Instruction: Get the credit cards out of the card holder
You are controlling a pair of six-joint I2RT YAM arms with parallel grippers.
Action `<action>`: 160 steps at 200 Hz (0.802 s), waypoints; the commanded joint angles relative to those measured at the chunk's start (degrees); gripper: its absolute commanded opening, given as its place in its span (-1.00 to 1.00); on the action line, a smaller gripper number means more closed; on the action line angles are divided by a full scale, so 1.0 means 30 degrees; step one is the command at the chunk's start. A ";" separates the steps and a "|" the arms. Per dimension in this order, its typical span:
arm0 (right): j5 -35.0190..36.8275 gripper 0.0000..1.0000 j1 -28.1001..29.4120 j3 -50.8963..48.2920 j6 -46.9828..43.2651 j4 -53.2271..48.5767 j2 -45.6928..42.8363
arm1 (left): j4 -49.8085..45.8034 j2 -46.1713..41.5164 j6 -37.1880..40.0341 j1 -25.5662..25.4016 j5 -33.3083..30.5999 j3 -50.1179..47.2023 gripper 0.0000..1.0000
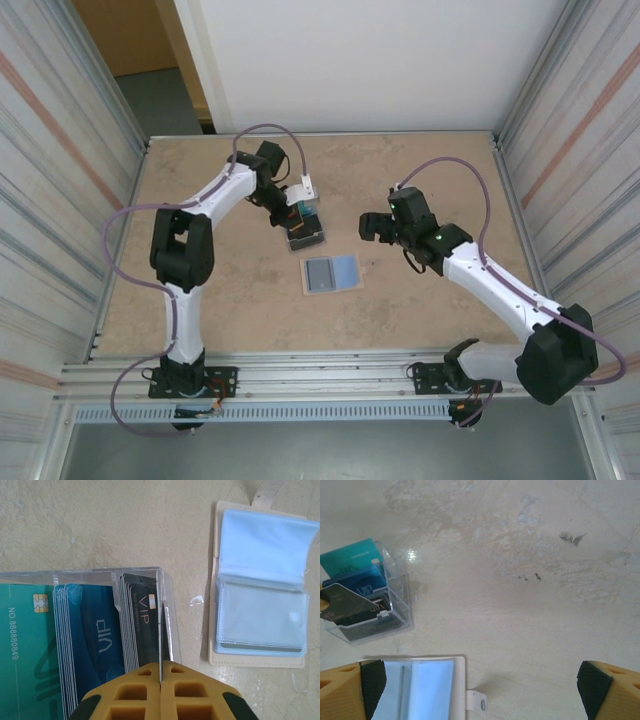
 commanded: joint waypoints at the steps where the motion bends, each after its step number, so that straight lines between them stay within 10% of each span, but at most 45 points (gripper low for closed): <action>1: 0.0602 0.99 0.0205 -0.0164 0.0593 -0.0308 -0.0530 | -0.0693 0.0755 0.0336 -0.0065 -0.0434 0.0519 -1.00; 67: 0.0778 0.99 0.0498 -0.0259 0.0815 -0.0409 -0.0574 | -0.0920 0.1207 0.0224 -0.0123 -0.0837 0.0688 -1.00; 97: 0.1440 0.99 0.0731 -0.0164 0.0946 -0.0640 -0.0640 | -0.0859 0.1014 0.0008 -0.0308 -0.0606 0.0738 -0.40; 160: 0.2343 0.99 0.1173 0.0067 0.1365 -0.1387 -0.1079 | -0.0702 -0.1843 -0.0279 -0.1016 -0.0338 0.0367 -0.34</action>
